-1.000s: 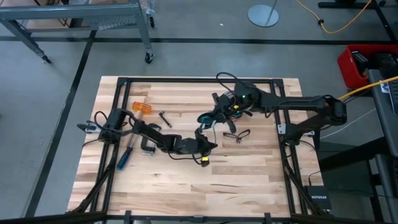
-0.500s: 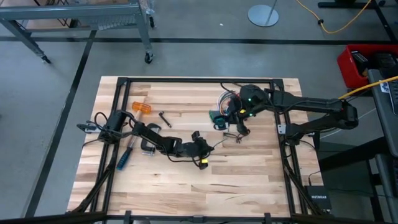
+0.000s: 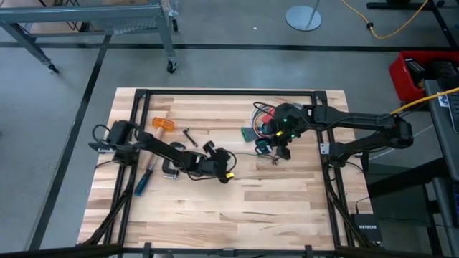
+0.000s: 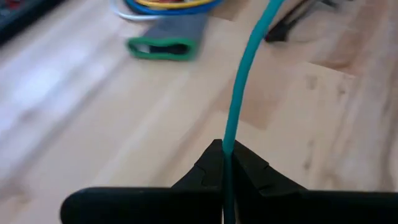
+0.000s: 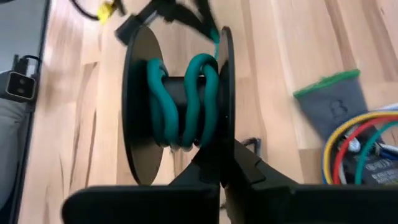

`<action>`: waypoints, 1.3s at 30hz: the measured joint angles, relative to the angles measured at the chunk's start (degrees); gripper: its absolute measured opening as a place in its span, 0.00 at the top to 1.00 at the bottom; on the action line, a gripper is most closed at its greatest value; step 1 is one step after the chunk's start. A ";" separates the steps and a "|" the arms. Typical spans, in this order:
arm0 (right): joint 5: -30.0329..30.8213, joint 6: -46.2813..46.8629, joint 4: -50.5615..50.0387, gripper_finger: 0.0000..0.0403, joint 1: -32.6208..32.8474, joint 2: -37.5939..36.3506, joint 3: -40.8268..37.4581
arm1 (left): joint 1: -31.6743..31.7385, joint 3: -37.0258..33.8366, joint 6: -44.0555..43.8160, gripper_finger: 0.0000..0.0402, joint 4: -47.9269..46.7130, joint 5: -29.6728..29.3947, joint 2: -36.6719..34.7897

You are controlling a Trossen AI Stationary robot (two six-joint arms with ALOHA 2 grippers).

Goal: Coil cords
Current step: Coil the green wire to the spool

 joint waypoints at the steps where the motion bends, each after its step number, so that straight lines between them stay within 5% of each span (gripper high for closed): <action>1: 0.28 0.17 0.21 0.99 0.71 0.00 0.00 | 0.00 0.00 -0.11 1.00 -1.47 -0.75 -0.88; 15: 20.37 5.46 1.50 0.99 13.32 4.47 0.00 | 2.24 0.00 1.52 1.00 -3.61 -2.33 -10.65; 26: 33.83 17.47 1.24 0.99 15.22 12.62 0.00 | 3.06 0.02 1.35 1.00 -2.98 2.78 -14.09; 39: 34.16 20.26 12.95 0.99 15.16 19.34 -0.03 | 3.02 0.02 2.29 1.00 3.41 5.90 -15.14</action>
